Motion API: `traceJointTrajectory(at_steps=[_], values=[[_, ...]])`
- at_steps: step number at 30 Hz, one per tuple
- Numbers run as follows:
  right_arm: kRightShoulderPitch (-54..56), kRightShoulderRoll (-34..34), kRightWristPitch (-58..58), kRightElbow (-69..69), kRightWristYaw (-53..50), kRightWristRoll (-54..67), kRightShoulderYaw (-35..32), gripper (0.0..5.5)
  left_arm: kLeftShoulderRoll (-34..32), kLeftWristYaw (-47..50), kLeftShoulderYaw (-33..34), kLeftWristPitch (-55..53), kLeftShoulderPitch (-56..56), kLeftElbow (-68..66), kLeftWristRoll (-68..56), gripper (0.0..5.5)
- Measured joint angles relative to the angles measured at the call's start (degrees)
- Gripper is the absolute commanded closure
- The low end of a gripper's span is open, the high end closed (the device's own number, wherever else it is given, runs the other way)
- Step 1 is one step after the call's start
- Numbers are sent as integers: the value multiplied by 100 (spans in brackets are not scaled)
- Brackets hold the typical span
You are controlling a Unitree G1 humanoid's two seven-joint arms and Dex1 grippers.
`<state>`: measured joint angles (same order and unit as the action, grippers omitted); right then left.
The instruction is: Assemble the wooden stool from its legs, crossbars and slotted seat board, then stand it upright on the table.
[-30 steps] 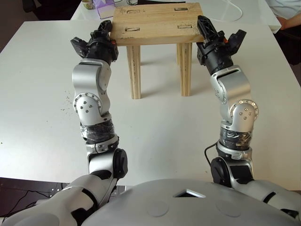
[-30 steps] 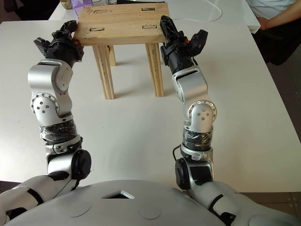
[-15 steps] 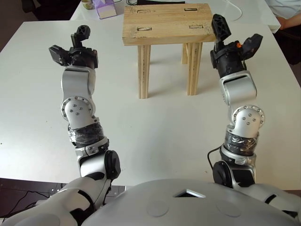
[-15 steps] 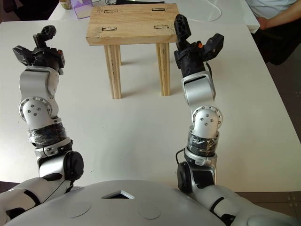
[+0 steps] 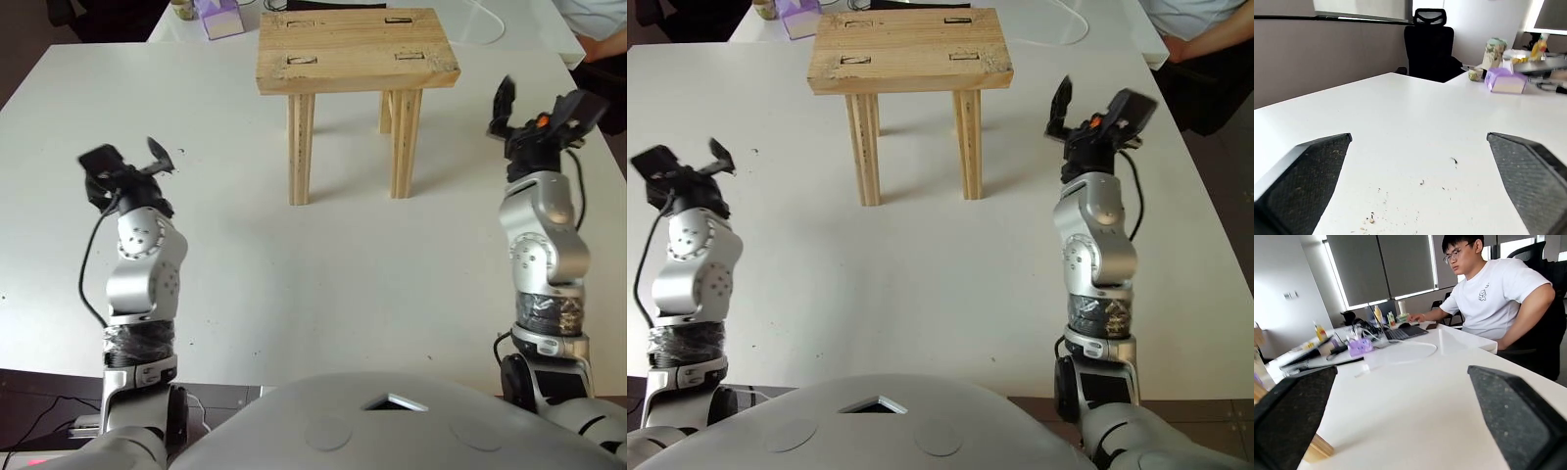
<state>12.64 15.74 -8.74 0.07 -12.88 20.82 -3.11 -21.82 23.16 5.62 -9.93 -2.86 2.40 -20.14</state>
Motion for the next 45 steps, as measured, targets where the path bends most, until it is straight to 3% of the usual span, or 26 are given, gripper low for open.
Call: traceJointTrajectory(at_steps=[4, 9, 16, 23, 29, 32, 39, 45], values=[[-89, -470, 831, 1498, 304, -825, 422, 151, 413, -939, -629, 875, -117, -836, 643, 161], [-384, -693, 1083, 1248, 640, -1098, 531, 216, 814, -1476, -746, 1289, 73, -883, 842, 229], [-1724, -93, -321, -1499, 1852, -622, 731, 216, 671, -2407, -1150, 411, 1787, 1555, 643, 229], [-802, -686, -518, -747, 1884, -975, 1118, 216, 1178, -2532, -1282, 49, 651, 752, 849, 229], [412, -1172, 24, 959, 1496, -1217, 716, 216, 1320, -2309, -747, 427, -866, -995, 1231, 229], [327, -1168, 60, 886, 1548, -1214, 609, 216, 1363, -2328, -567, 462, -738, -794, 1195, 229], [-1531, -928, -155, -1002, 1663, -1308, 577, 216, 1741, -2118, -587, 465, 957, 664, 1314, 229], [-1291, -1159, -50, -470, 1504, -1432, 503, 216, 1992, -1911, -623, 940, 971, 594, 1642, 229]])
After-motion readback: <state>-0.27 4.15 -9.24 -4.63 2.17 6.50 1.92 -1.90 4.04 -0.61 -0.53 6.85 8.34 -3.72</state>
